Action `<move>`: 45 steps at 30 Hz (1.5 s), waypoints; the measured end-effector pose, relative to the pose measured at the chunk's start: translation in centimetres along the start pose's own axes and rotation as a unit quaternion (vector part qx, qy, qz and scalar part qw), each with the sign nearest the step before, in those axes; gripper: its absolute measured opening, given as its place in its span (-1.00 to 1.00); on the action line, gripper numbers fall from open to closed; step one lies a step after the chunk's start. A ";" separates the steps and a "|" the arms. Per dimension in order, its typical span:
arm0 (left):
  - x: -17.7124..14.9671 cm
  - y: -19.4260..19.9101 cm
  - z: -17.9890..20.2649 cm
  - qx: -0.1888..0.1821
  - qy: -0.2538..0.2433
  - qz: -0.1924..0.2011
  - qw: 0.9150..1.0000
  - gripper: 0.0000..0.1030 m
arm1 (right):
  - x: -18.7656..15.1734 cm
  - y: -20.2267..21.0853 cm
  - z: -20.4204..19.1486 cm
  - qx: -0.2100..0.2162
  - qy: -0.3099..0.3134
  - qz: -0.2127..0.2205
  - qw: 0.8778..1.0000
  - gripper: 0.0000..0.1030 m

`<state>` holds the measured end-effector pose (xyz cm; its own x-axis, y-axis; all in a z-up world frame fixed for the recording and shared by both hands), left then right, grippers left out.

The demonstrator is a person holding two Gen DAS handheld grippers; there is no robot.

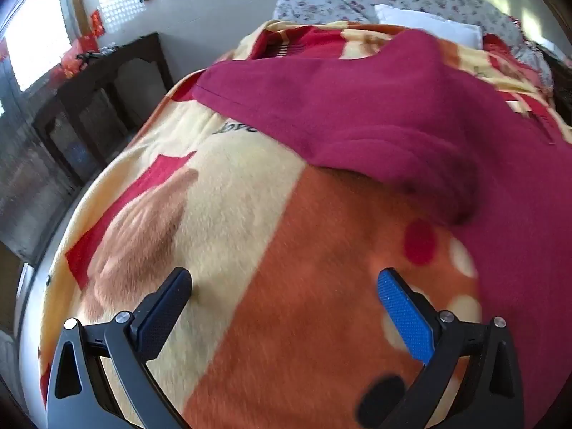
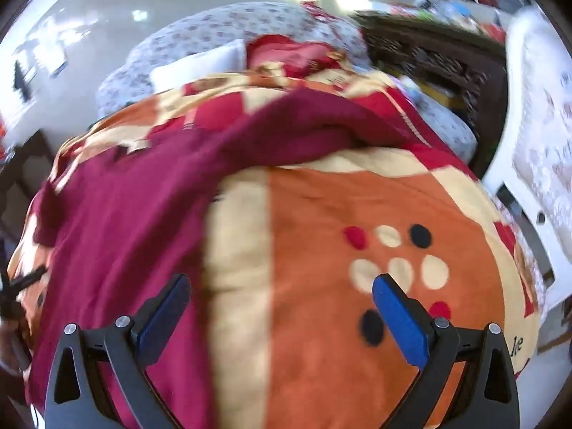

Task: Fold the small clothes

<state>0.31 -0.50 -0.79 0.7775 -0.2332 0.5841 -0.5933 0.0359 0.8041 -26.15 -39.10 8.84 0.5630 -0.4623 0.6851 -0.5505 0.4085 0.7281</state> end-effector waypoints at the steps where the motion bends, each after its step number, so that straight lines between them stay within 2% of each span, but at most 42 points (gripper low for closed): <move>1: -0.1 1.0 0.1 -0.003 -0.003 0.008 1.000 1.00 | -0.1 0.7 -1.1 0.002 0.005 0.006 1.000 1.00; 4: -0.3 4.2 0.5 0.005 -0.015 0.032 0.999 1.00 | -0.5 2.3 -4.1 0.008 -0.012 0.013 1.000 1.00; 6: -0.4 6.4 1.2 -0.007 -0.022 0.040 0.999 1.00 | -0.4 2.9 -5.6 0.036 -0.011 0.001 0.999 1.00; 8: -0.8 7.7 1.8 -0.019 -0.021 0.042 0.999 1.00 | -1.0 2.9 -7.3 0.042 -0.005 -0.001 0.999 1.00; 9: -1.0 8.5 2.2 -0.028 -0.019 0.044 0.998 1.00 | -1.7 3.0 -8.1 0.042 0.004 0.001 0.999 1.00; 14: -2.4 11.0 4.1 -0.061 -0.013 0.042 0.997 1.00 | -1.2 3.6 -12.6 0.038 0.027 -0.005 0.999 1.00; 17: -3.1 12.0 5.3 -0.073 -0.017 0.043 0.996 1.00 | -0.2 3.7 -14.5 0.019 0.044 -0.005 0.999 1.00; 28: -4.2 13.3 8.8 -0.078 -0.048 0.057 0.994 1.00 | -0.1 2.9 -15.5 0.011 0.029 -0.018 0.999 1.00; 37: -4.9 13.0 10.0 -0.065 -0.072 0.065 0.993 1.00 | -0.2 1.8 -15.9 0.003 0.026 -0.028 0.999 1.00; 42: -4.9 12.9 10.4 -0.078 -0.075 0.058 0.992 1.00 | -0.3 1.5 -16.0 0.003 0.024 -0.029 0.999 1.00; 45: -4.9 12.8 10.5 -0.070 -0.077 0.059 0.993 1.00 | -0.2 1.3 -16.0 0.001 0.024 -0.030 0.999 1.00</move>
<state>-13.23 -9.07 5.51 0.6572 -0.3646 0.6596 -0.6353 0.2029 0.7451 -17.10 -25.85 10.04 0.6242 -0.4479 0.6402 -0.5154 0.3797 0.7682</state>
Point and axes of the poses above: each gripper's, at about its wrist camera, not at the fingertips, and y roughly against the way its jaws point, z to its right, x to its top, the point moved 3 cm from there along -y, roughly the way its jaws point, and after that the axes turned 2 degrees about -z, right-handed, at the moved point
